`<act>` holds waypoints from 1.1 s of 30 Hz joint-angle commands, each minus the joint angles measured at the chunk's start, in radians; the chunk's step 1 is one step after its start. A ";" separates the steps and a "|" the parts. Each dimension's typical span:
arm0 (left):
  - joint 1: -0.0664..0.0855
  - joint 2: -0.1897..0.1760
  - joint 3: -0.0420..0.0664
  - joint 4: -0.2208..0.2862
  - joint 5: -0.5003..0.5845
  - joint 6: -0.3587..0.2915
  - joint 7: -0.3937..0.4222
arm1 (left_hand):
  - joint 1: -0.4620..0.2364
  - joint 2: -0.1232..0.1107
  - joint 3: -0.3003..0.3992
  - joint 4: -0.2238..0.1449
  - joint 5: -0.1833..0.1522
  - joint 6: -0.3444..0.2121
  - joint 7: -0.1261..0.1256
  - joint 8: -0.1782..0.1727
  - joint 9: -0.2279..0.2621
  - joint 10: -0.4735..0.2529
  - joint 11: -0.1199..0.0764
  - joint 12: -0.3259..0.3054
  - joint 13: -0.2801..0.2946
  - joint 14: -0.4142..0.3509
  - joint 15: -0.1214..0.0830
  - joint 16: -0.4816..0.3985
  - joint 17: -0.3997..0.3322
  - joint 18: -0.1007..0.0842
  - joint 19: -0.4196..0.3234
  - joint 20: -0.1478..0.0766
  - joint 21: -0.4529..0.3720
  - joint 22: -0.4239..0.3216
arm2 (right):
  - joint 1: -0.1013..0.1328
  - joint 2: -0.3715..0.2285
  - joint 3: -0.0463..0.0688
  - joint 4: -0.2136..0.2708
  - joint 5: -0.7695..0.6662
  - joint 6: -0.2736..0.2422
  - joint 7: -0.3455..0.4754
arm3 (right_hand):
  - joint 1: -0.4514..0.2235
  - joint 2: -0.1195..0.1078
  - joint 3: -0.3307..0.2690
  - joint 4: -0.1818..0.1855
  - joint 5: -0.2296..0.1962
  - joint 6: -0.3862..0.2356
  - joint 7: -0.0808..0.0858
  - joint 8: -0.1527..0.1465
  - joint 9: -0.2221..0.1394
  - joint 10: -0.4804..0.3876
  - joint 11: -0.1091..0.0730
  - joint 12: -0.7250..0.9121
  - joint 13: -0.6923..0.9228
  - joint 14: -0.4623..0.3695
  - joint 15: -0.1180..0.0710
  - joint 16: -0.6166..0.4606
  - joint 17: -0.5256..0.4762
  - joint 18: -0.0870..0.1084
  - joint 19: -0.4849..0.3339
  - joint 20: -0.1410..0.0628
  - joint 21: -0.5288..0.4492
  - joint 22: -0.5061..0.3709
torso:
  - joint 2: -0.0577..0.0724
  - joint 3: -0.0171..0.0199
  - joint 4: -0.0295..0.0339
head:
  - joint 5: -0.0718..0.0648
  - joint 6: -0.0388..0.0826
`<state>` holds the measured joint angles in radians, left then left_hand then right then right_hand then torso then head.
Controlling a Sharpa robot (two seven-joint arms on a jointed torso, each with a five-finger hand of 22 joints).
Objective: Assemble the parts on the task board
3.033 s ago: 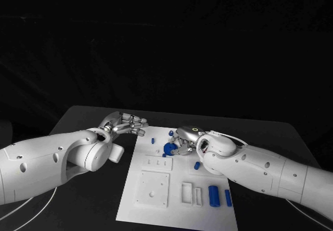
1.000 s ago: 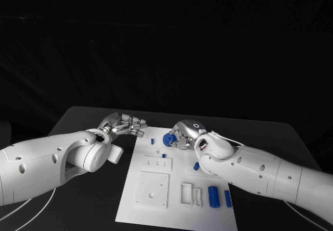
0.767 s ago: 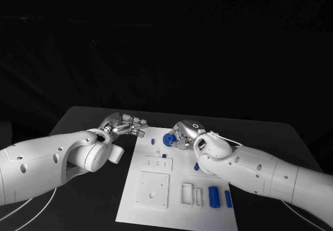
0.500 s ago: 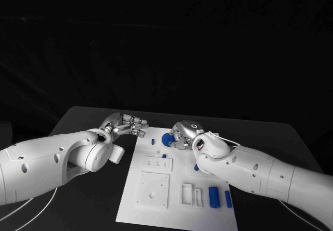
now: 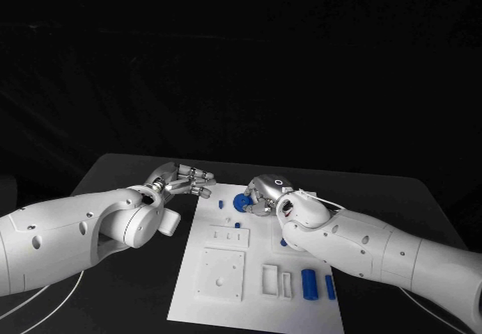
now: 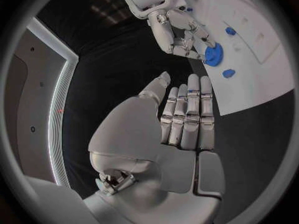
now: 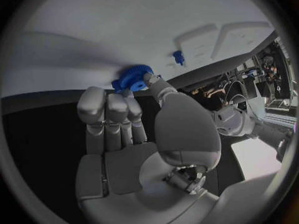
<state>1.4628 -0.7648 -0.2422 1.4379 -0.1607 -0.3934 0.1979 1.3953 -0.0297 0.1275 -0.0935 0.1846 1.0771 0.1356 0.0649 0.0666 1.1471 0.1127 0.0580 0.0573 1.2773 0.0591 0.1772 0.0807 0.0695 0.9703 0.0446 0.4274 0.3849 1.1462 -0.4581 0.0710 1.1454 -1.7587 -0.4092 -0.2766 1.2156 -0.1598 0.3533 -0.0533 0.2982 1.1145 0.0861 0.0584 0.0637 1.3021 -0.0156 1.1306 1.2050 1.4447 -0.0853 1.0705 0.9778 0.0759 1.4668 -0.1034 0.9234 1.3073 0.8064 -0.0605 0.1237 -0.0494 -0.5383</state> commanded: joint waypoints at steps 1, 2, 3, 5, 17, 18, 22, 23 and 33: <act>0.001 0.003 0.001 0.000 -0.003 0.016 0.003 | 0.002 0.002 -0.002 -0.005 0.001 -0.010 0.000 -0.002 0.000 -0.007 0.002 0.001 0.001 -0.004 0.004 -0.002 -0.001 0.004 0.002 -0.001 -0.003 0.001 | -0.005 0.001 -0.003 -0.003 0.006 0.035 0.005 | 0.006 -0.009 -0.020 0.002 -0.022 -0.048 0.012 0.004 -0.002 -0.006 0.007 -0.004 -0.003 -0.002 0.006 -0.006 -0.001 0.003 0.046 0.002 -0.008 0.113 | 0.000 0.0001 -0.0012 | 0.002 0.000; 0.001 0.003 0.001 0.000 -0.003 0.017 0.003 | 0.002 0.002 -0.002 -0.005 0.001 -0.010 0.000 -0.002 0.000 -0.007 0.002 0.001 0.001 -0.004 0.004 -0.002 -0.001 0.004 0.002 -0.001 -0.003 0.001 | -0.005 0.001 -0.004 -0.002 0.010 0.032 0.008 | 0.009 -0.011 -0.035 0.005 -0.034 -0.065 0.016 0.005 -0.001 -0.006 0.010 -0.004 -0.004 -0.002 0.008 -0.004 0.000 0.006 0.046 0.005 -0.009 0.113 | 0.000 0.0002 -0.0015 | 0.002 0.001; 0.001 0.003 0.001 0.000 -0.003 0.017 0.003 | 0.002 0.002 -0.002 -0.005 0.001 -0.010 0.000 -0.002 0.000 -0.007 0.002 0.001 0.001 -0.004 0.004 -0.002 -0.001 0.004 0.002 -0.001 -0.003 0.001 | -0.005 0.001 -0.004 -0.002 0.012 0.030 0.009 | 0.012 -0.010 -0.046 0.009 -0.038 -0.069 0.016 0.004 -0.001 -0.007 0.010 -0.003 -0.005 -0.002 0.009 -0.005 0.000 0.008 0.046 0.006 -0.009 0.113 | 0.000 0.0001 -0.0017 | 0.002 0.001; 0.001 0.005 0.001 -0.001 -0.003 0.018 0.003 | -0.002 0.002 -0.001 -0.009 0.001 -0.012 0.000 -0.002 0.000 -0.008 0.002 0.001 0.001 -0.004 0.004 -0.002 -0.002 0.004 -0.001 0.000 -0.002 0.008 | -0.005 0.001 -0.004 0.000 0.018 0.022 0.013 | 0.017 -0.010 -0.078 0.019 -0.033 -0.077 0.016 0.004 -0.001 -0.007 0.010 -0.002 -0.006 -0.002 0.010 -0.005 0.000 0.010 0.046 0.008 -0.011 0.113 | 0.000 0.0002 -0.0013 | 0.002 0.000; 0.001 0.005 0.001 -0.004 -0.003 0.019 0.002 | -0.005 0.003 -0.002 -0.007 0.001 -0.016 0.001 -0.002 0.000 -0.013 0.004 0.001 0.001 -0.004 0.005 -0.002 -0.002 0.004 0.000 0.000 -0.004 0.007 | -0.005 -0.021 -0.004 0.024 0.062 -0.009 0.030 | 0.017 -0.007 -0.191 0.083 0.034 -0.100 0.018 0.003 -0.002 -0.010 0.014 -0.003 -0.014 -0.002 0.011 -0.004 0.000 0.015 0.048 0.012 -0.013 0.113 | 0.000 0.0010 -0.0010 | 0.004 0.000; 0.001 0.005 0.001 -0.004 -0.003 0.019 0.002 | -0.005 0.003 -0.002 -0.007 0.001 -0.016 0.001 -0.002 0.000 -0.013 0.004 0.001 0.001 -0.004 0.005 -0.002 -0.002 0.004 0.000 0.000 -0.004 0.007 | -0.005 -0.024 -0.004 0.026 0.067 -0.007 0.031 | 0.013 -0.008 -0.193 0.087 0.035 -0.102 0.019 0.003 -0.002 -0.010 0.014 -0.002 -0.014 -0.002 0.012 -0.004 -0.001 0.015 0.049 0.012 -0.012 0.113 | 0.000 0.0008 -0.0014 | 0.004 -0.001; 0.001 0.005 0.001 -0.005 -0.003 0.019 0.002 | -0.004 0.003 -0.003 -0.007 0.003 -0.018 0.002 -0.002 0.000 -0.014 0.004 0.001 0.001 -0.004 0.005 -0.002 -0.002 0.004 0.001 0.001 -0.005 0.006 | -0.005 -0.031 -0.004 0.029 0.080 0.004 0.032 | 0.011 -0.006 -0.209 0.105 0.044 -0.091 0.018 0.004 -0.001 -0.010 0.014 -0.001 -0.014 -0.002 0.012 -0.004 0.000 0.015 0.049 0.012 -0.012 0.114 | 0.000 0.0011 -0.0024 | 0.003 -0.001; 0.001 0.004 0.001 -0.005 -0.003 0.019 0.001 | -0.004 0.003 -0.003 -0.007 0.003 -0.018 0.002 -0.002 0.000 -0.014 0.004 0.001 0.001 -0.004 0.005 -0.002 -0.002 0.004 0.001 0.001 -0.005 0.006 | -0.005 -0.032 -0.004 0.029 0.084 0.010 0.032 | 0.011 -0.006 -0.209 0.105 0.044 -0.091 0.018 0.004 -0.001 -0.010 0.014 -0.001 -0.014 -0.002 0.012 -0.004 0.000 0.015 0.049 0.012 -0.012 0.114 | 0.000 0.0011 -0.0027 | 0.003 -0.001; 0.001 0.004 0.001 -0.005 -0.003 0.020 0.000 | -0.004 0.003 -0.002 -0.008 0.006 -0.018 0.002 -0.002 0.000 -0.015 0.004 0.001 0.001 -0.004 0.005 -0.002 -0.002 0.004 0.001 0.000 -0.005 0.006 | -0.005 -0.042 -0.004 0.030 0.098 0.032 0.029 | 0.007 -0.004 -0.224 0.134 0.049 -0.087 0.016 0.004 -0.001 -0.010 0.013 0.000 -0.014 -0.002 0.011 -0.004 -0.001 0.014 0.048 0.011 -0.011 0.114 | 0.000 0.0019 -0.0010 | -0.003 -0.003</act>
<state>1.4628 -0.7618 -0.2422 1.4316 -0.1610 -0.3880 0.1950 1.3953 -0.0297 0.1247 -0.0963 0.1847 1.0662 0.1392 0.0649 0.0666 1.1382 0.1146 0.0580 0.0573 1.2773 0.0591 0.1772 0.0807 0.0695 0.9703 0.0446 0.4274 0.3914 1.1420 -0.4983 0.0673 1.1726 -1.6713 -0.3969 -0.2560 1.2336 -0.1646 0.1285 0.0748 0.3408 1.0230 0.1030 0.0656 0.0627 1.2919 -0.0053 1.1301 1.1919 1.4417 -0.0822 1.0706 0.9775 0.0759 1.4668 -0.0961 0.9136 1.3078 0.8062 -0.0587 0.1220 -0.0513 -0.5404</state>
